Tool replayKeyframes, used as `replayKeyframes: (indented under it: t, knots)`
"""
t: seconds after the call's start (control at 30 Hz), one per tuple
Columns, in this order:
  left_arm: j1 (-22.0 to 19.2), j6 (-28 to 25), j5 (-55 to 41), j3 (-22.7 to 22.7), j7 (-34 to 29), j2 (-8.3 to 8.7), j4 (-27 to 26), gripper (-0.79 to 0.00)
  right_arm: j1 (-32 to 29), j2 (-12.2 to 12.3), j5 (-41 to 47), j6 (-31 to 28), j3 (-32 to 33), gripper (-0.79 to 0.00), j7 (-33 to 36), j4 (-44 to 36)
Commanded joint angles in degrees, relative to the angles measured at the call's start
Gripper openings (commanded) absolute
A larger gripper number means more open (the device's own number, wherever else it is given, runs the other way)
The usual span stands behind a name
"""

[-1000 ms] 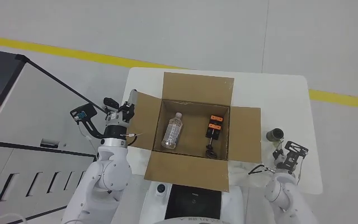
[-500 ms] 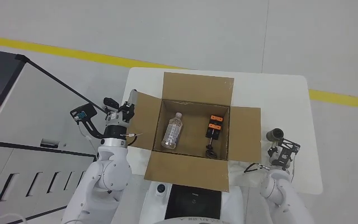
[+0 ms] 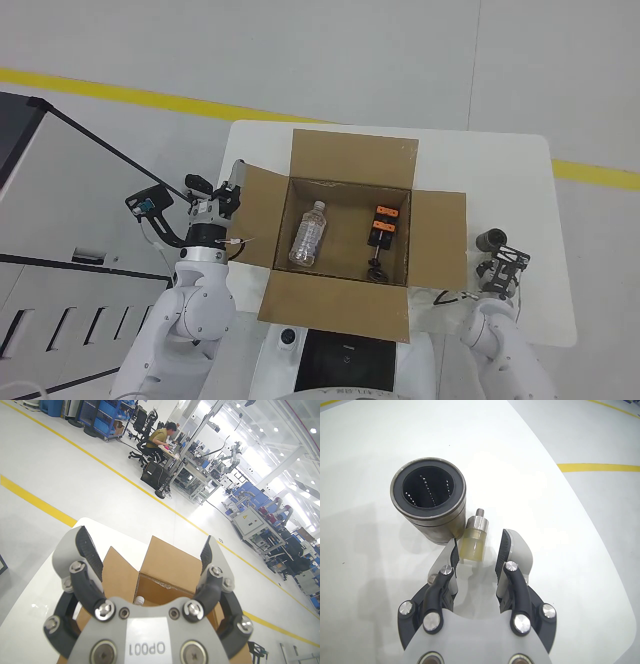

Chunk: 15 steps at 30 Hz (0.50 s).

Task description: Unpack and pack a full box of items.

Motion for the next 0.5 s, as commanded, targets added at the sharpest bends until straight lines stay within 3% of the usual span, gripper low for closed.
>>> replayKeyframes:
  t: [0.0,0.07,0.13,0.47]
  knots:
    - [0.0,0.0,0.0,0.0,0.0,0.00,0.0,0.000,0.2,-0.1,0.1,0.0,0.2,-0.496,0.0,0.4]
    - [0.0,0.0,0.0,0.0,0.0,0.00,0.0,0.000,0.2,-0.2,0.2,0.0,0.5,-0.554,-0.2,0.5]
    - [0.0,0.0,0.0,0.0,0.0,0.00,0.0,0.000,0.2,-0.3,0.3,-0.1,0.7,-0.785,-0.7,0.5]
    - [0.0,0.0,0.0,0.0,0.0,0.00,0.0,0.000,-2.7,-0.5,1.1,-0.1,3.2,-0.785,-3.5,-2.7]
